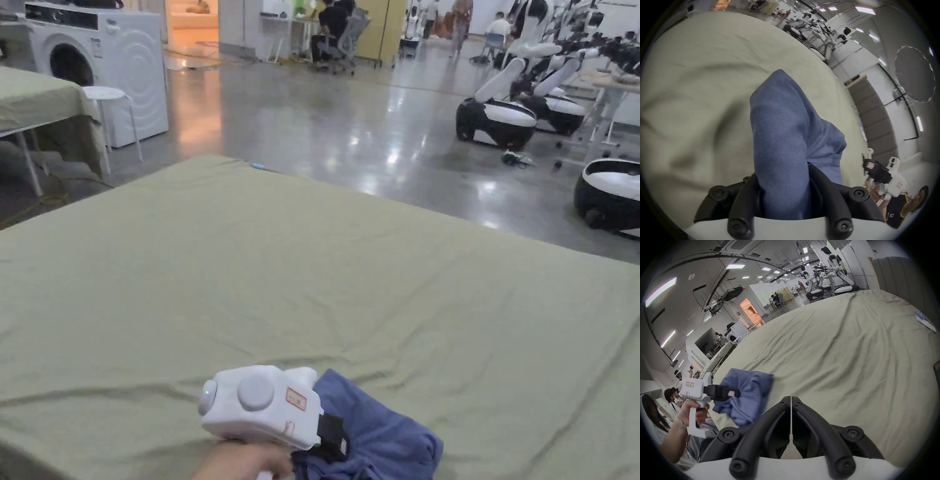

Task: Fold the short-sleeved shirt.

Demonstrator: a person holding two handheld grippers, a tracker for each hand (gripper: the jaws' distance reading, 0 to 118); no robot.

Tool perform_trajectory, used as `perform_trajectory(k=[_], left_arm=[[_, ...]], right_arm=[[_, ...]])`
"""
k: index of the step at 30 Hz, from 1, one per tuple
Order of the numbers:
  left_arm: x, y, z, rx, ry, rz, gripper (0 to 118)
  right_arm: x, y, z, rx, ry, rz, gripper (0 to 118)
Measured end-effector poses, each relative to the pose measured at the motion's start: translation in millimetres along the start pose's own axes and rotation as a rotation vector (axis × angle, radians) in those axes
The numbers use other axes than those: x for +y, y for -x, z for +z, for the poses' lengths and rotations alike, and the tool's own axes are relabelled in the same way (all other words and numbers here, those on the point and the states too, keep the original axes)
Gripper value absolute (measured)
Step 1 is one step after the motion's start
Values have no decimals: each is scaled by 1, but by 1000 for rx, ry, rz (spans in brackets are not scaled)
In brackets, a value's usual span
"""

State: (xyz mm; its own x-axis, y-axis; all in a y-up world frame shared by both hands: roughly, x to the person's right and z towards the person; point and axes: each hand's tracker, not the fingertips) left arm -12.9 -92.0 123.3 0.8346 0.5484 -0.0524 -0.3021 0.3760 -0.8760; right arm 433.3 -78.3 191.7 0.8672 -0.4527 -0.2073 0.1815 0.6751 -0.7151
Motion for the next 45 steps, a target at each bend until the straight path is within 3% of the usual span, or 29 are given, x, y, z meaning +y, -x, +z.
perform_trajectory(k=[10,13,15,16,17,18,19,21,24,29,32,33,35,39,41,45], left_arm=[[79,191,126,326,-101,149,17],[67,207,142,278,-106,259,17],[60,199,142,245,-121,202,21],[56,189,145,242,-140,168,32],[52,183,148,259,-161,170,53],[52,179,153,271,-181,181,82],[50,171,163,272,-214,178,86],[49,150,186,286,-265,107,86],[34,93,219,416,-456,-94,86],[3,-28,216,385,-655,-322,86],[-9,-86,194,291,-741,-427,81],[-16,-109,186,279,-781,-460,65],[-25,-149,171,281,-836,-484,18],[-44,-202,147,209,-918,-539,14],[-54,-217,138,236,-949,-515,14],[-70,-241,132,215,-925,-493,14]], right_arm=[[-4,37,-14,1,11,16,3],[-8,46,-14,-1,14,33,3],[-9,47,-14,1,14,35,3],[-9,48,-14,-3,14,35,3],[-8,48,-14,-9,14,35,3],[-8,46,-14,-8,17,31,3],[-7,46,-12,-6,22,27,3],[-7,49,-4,-13,18,42,3],[0,49,12,-22,-3,71,3],[38,54,50,-122,-141,157,3],[68,67,80,-227,-255,267,3],[76,69,90,-255,-302,299,3],[91,72,108,-292,-370,326,3],[111,73,135,-410,-520,422,3],[113,75,143,-477,-530,424,3],[114,78,164,-381,-572,346,3]])
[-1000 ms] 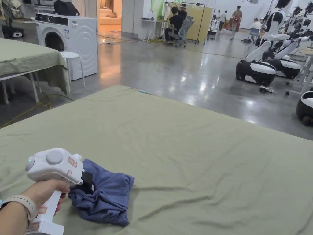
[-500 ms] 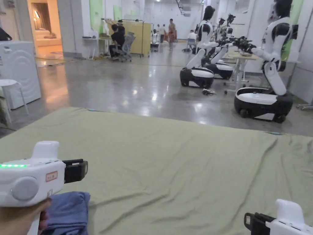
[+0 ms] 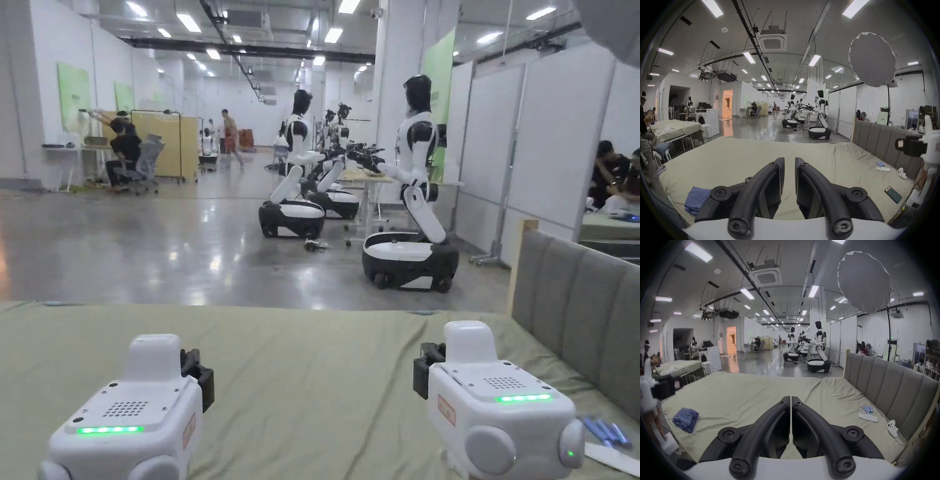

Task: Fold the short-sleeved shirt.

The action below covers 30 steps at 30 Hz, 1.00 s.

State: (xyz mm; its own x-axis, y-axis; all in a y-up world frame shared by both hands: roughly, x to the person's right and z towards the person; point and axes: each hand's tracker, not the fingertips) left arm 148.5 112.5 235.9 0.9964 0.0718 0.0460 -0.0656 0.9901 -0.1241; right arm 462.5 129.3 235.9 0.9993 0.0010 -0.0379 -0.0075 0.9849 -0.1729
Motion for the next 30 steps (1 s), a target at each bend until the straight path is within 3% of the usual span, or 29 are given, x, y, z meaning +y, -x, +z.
perform_trajectory(k=[3,7,10,14,16,19,23,24,26,27,30], left_arm=[[3,-18,9,15,1,-55,14],[14,-29,13,-43,-19,-32,14],[19,-31,15,-21,-33,-87,14],[26,-31,18,-35,-44,-95,27],[26,-34,18,-27,-54,-111,39],[26,-35,18,-17,-67,-110,68],[24,-37,15,-1,-64,-110,69],[24,-37,15,-2,-62,-113,69],[23,-38,13,2,-61,-116,69],[22,-39,13,6,-66,-114,69],[22,-38,13,-11,-75,-87,69]], right_arm=[[5,2,11,-20,-36,52,3],[10,7,21,6,-55,29,4],[13,9,21,8,-64,43,12],[13,7,20,12,-56,22,20],[13,8,19,20,-57,18,25],[11,10,17,17,-52,27,40],[8,14,16,14,-55,44,69],[8,14,16,15,-56,46,88],[7,14,15,20,-56,44,113],[7,15,15,18,-54,33,118],[8,14,17,44,-81,-14,118]])
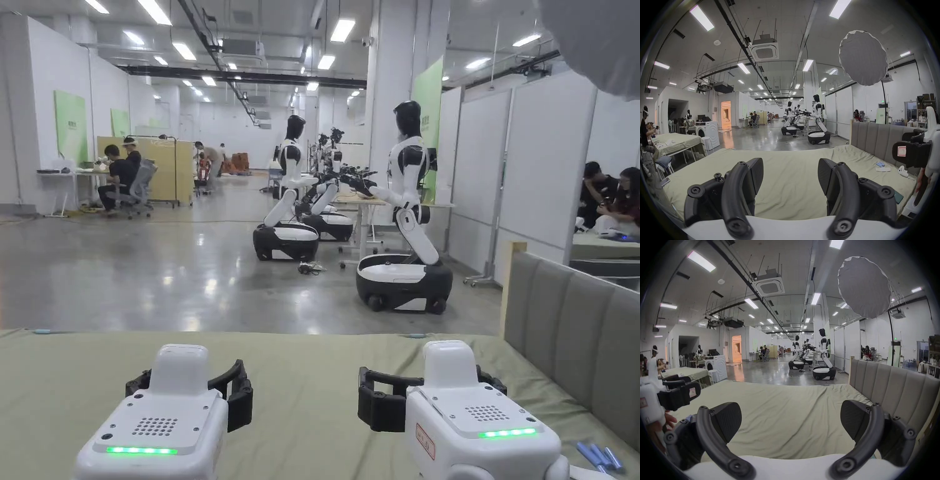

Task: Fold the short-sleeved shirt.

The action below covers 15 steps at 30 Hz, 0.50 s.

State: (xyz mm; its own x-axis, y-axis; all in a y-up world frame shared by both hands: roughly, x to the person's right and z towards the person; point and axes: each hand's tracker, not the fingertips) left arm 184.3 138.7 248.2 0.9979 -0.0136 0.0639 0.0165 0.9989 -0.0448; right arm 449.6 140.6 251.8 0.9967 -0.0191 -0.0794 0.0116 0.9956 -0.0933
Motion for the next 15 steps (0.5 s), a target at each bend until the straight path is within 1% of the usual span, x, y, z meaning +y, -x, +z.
perform_trajectory(k=[2,6,10,15], left_arm=[[1,1,0,-5,4,16,69],[3,0,1,0,13,5,69],[3,3,1,8,12,20,69],[0,6,-1,20,18,33,69]], right_arm=[[2,0,-1,3,0,-5,118],[6,2,-3,-5,24,-16,118],[6,3,-3,8,59,-58,118],[6,15,-2,-21,73,-11,118]])
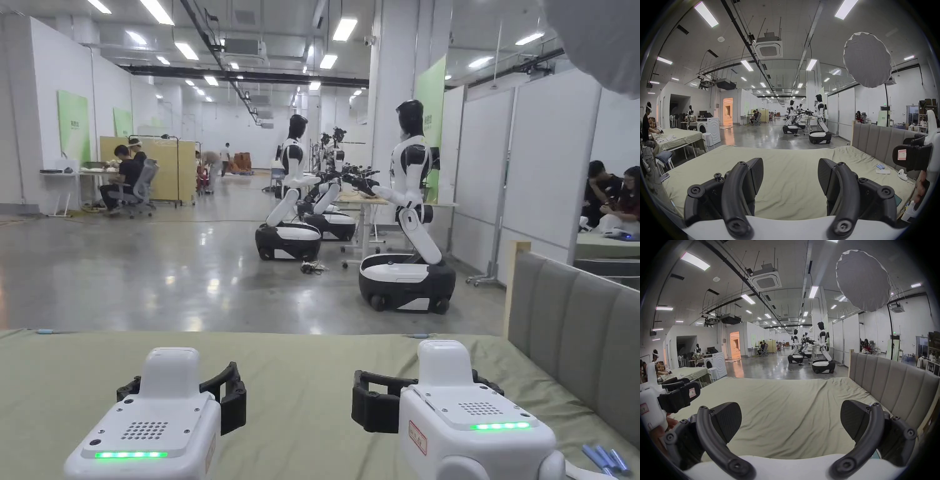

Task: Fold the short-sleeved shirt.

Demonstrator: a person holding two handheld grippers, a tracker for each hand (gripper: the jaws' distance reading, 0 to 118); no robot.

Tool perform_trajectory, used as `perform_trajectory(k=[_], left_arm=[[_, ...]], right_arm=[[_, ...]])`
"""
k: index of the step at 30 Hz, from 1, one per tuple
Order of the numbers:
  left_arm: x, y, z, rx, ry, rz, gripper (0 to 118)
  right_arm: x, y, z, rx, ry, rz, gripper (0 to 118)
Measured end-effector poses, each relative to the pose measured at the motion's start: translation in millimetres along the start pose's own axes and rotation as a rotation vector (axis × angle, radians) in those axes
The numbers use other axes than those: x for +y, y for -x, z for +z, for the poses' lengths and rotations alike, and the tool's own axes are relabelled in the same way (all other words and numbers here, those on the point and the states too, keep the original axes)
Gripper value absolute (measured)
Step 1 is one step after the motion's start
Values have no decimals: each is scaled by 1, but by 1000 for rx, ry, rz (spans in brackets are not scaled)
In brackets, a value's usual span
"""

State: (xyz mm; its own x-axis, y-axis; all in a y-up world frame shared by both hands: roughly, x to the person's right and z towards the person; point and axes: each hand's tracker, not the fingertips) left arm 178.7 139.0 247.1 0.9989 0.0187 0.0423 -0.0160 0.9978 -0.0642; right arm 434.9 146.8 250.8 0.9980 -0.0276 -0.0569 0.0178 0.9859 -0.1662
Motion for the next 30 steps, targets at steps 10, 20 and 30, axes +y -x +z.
perform_trajectory(k=[10,20,30], left_arm=[[-3,1,-1,12,10,-21,69],[-1,-1,-2,3,10,-10,69],[2,0,-1,-4,-3,5,69]], right_arm=[[3,4,4,-51,-7,-91,118],[11,-4,2,-45,5,-152,118],[14,-4,0,-30,72,-84,118]])
